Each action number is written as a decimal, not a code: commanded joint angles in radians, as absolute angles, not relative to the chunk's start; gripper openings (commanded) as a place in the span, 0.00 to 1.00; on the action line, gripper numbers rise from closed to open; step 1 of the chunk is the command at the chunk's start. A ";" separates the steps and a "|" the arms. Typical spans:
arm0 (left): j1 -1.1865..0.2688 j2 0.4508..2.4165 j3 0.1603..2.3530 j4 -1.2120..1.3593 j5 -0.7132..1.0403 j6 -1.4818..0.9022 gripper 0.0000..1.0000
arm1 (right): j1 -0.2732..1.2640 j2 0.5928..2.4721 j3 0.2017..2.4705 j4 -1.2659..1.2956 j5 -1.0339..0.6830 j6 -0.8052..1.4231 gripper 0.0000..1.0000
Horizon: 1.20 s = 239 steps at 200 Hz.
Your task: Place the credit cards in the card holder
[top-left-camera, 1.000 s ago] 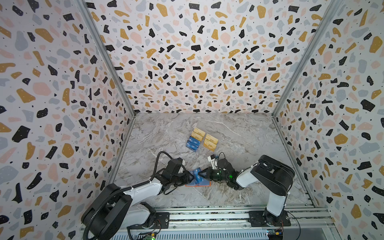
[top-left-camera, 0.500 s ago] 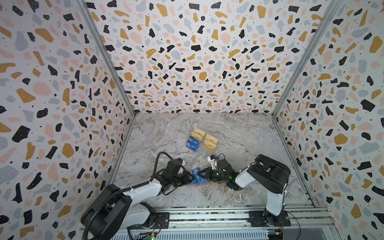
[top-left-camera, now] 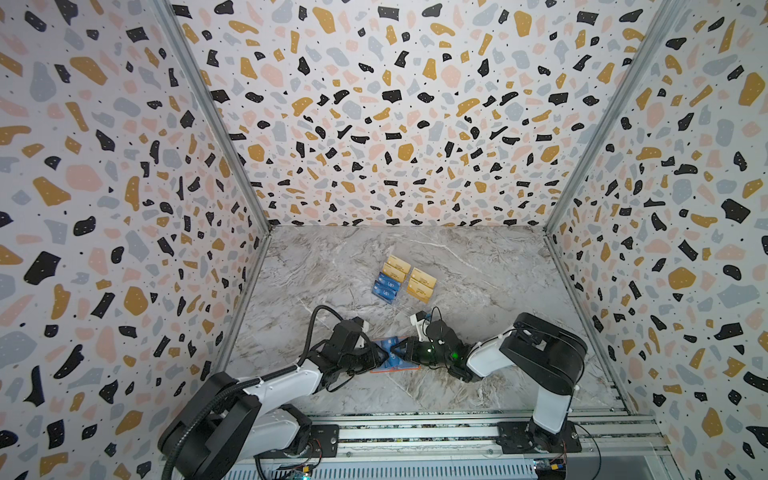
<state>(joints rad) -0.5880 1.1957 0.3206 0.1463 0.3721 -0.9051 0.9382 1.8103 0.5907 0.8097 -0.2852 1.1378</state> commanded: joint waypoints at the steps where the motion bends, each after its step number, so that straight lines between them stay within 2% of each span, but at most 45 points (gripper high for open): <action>1: -0.584 1.154 0.340 0.099 0.329 -0.916 0.37 | 0.943 1.733 0.630 0.574 -0.226 1.056 0.35; 36: -0.581 1.106 0.407 -0.033 0.218 -0.863 0.39 | 0.943 1.696 0.681 0.416 -0.213 0.993 0.45; 61: -0.578 1.102 0.448 -0.117 0.122 -0.807 0.40 | 0.947 1.714 0.711 0.358 -0.235 0.971 0.49; 83: -0.577 1.139 0.475 -0.137 0.107 -0.761 0.41 | 0.954 1.723 0.733 0.325 -0.241 0.959 0.51; 134: -0.577 1.218 0.461 -0.071 0.189 -0.730 0.41 | 0.964 1.736 0.784 0.275 -0.266 0.947 0.50; 170: -0.577 1.209 0.420 -0.026 0.223 -0.756 0.30 | 0.968 1.747 0.756 0.373 -0.326 1.031 0.47; 194: -0.577 1.196 0.390 0.005 0.248 -0.783 0.27 | 0.981 1.750 0.773 0.380 -0.318 1.048 0.47; 239: -0.578 1.164 0.349 0.041 0.281 -0.823 0.28 | 1.007 1.758 0.810 0.366 -0.292 1.076 0.46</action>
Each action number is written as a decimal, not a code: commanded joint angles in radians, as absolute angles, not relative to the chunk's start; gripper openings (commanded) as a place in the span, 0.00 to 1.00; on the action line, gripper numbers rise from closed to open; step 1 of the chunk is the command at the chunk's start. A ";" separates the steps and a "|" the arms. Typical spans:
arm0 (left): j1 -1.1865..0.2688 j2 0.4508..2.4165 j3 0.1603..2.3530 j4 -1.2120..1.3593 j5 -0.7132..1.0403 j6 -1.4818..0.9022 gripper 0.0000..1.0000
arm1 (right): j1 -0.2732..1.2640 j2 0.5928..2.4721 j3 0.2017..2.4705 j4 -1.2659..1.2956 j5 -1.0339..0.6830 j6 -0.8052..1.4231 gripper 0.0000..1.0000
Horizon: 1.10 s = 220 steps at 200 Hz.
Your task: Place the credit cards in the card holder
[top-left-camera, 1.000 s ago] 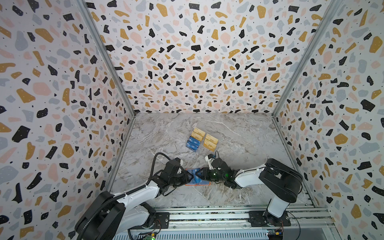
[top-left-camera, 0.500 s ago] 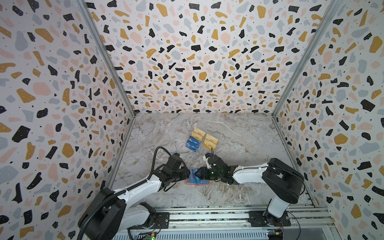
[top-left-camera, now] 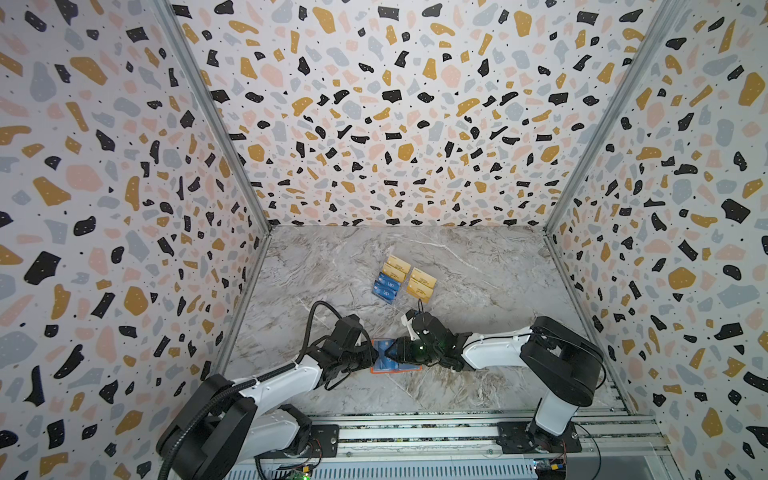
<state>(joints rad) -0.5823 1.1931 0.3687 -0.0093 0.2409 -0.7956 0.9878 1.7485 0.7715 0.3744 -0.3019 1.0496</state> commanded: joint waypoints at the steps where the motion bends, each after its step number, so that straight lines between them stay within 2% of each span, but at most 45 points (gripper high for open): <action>1: -0.578 1.162 0.349 0.041 0.281 -0.822 0.28 | 1.007 1.758 0.811 0.365 -0.289 1.075 0.46; 38: -0.578 1.122 0.337 0.052 0.292 -0.836 0.39 | 1.030 1.776 0.837 0.339 -0.270 1.073 0.46; 133: -0.584 1.158 0.323 0.100 0.316 -0.858 0.35 | 1.054 1.784 0.883 0.319 -0.281 1.053 0.47; 191: -0.584 1.162 0.363 -0.001 0.263 -0.815 0.42 | 0.979 1.614 0.777 0.208 -0.275 0.968 0.55; 220: -0.583 1.162 0.415 -0.115 0.228 -0.762 0.46 | 0.951 1.586 0.775 0.153 -0.288 0.901 0.55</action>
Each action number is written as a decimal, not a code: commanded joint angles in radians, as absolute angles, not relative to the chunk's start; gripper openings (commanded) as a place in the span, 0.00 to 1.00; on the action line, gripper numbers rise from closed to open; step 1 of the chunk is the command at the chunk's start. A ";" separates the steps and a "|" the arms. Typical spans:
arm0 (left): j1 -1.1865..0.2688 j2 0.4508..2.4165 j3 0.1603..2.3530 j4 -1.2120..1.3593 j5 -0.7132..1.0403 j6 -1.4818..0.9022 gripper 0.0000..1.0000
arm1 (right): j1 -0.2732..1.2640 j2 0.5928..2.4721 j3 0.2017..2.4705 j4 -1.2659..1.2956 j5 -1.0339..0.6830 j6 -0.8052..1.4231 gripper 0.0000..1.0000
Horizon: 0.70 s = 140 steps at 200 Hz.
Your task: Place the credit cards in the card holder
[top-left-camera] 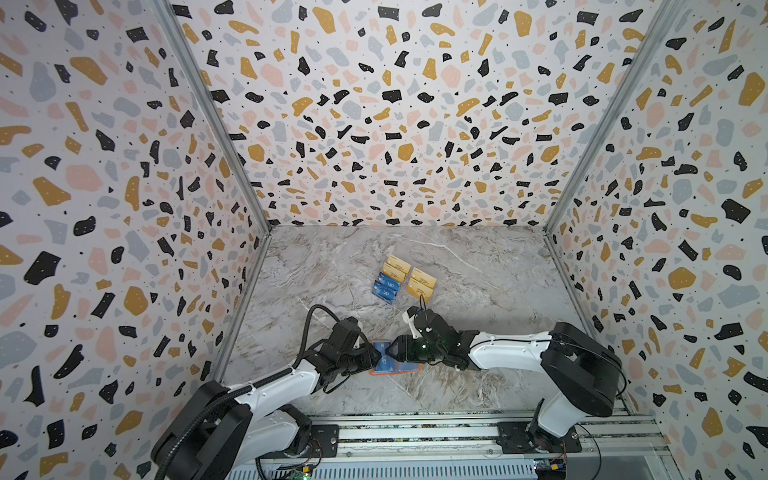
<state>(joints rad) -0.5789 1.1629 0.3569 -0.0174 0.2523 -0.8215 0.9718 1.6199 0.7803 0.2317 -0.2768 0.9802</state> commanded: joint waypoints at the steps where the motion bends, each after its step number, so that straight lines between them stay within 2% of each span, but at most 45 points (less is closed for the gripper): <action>1: -0.583 1.161 0.417 -0.120 0.228 -0.759 0.46 | 0.950 1.586 0.776 0.151 -0.289 0.898 0.55; 26: -0.583 1.123 0.488 -0.289 0.164 -0.691 0.50 | 0.928 1.597 0.775 0.157 -0.307 0.857 0.51; 57: -0.583 1.024 0.530 -0.386 0.141 -0.710 0.51 | 0.923 1.631 0.795 0.142 -0.318 0.795 0.38; 82: -0.587 1.025 0.538 -0.294 0.252 -0.772 0.49 | 0.920 1.635 0.788 0.124 -0.295 0.758 0.27; 97: -0.610 1.076 0.541 -0.200 0.315 -0.808 0.48 | 0.915 1.629 0.785 0.096 -0.274 0.731 0.26; 140: -0.685 1.260 0.563 0.013 0.355 -0.878 0.46 | 0.887 1.591 0.759 0.038 -0.233 0.677 0.20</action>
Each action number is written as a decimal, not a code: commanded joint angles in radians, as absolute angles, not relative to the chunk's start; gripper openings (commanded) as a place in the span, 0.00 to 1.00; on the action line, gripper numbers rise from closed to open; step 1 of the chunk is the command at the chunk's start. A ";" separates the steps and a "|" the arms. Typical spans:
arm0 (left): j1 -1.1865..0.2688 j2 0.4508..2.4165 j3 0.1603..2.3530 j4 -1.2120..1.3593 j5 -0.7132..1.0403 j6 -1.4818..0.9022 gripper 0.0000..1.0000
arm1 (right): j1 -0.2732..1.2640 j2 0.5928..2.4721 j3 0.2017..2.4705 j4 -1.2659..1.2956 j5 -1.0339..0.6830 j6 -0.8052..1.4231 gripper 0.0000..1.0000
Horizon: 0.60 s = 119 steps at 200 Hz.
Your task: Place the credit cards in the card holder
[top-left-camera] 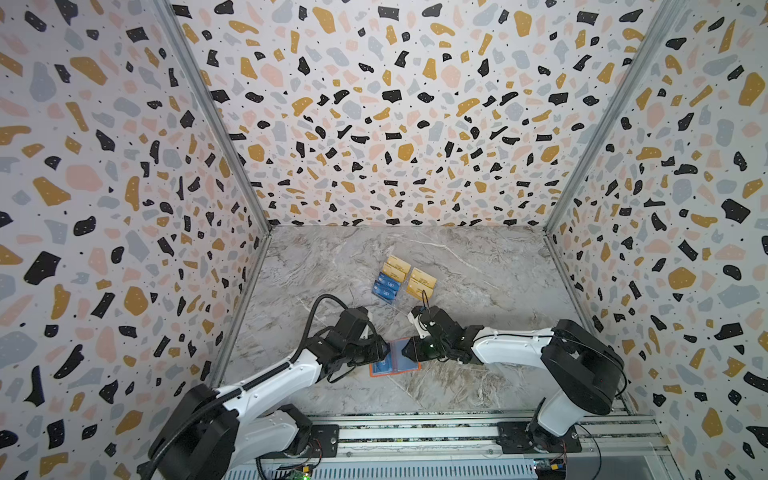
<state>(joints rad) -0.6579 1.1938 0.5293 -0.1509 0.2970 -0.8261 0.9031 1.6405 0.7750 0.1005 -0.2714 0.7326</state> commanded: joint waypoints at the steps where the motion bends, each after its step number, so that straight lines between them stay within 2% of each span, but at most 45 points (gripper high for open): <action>1: -0.686 1.264 0.563 0.018 0.355 -0.878 0.46 | 0.886 1.590 0.758 0.037 -0.232 0.677 0.20; 68: -0.692 1.416 0.583 0.086 0.344 -0.919 0.45 | 0.872 1.608 0.719 0.057 -0.232 0.672 0.16; 119: -0.692 1.441 0.555 0.121 0.324 -0.951 0.46 | 0.868 1.620 0.712 0.072 -0.247 0.672 0.15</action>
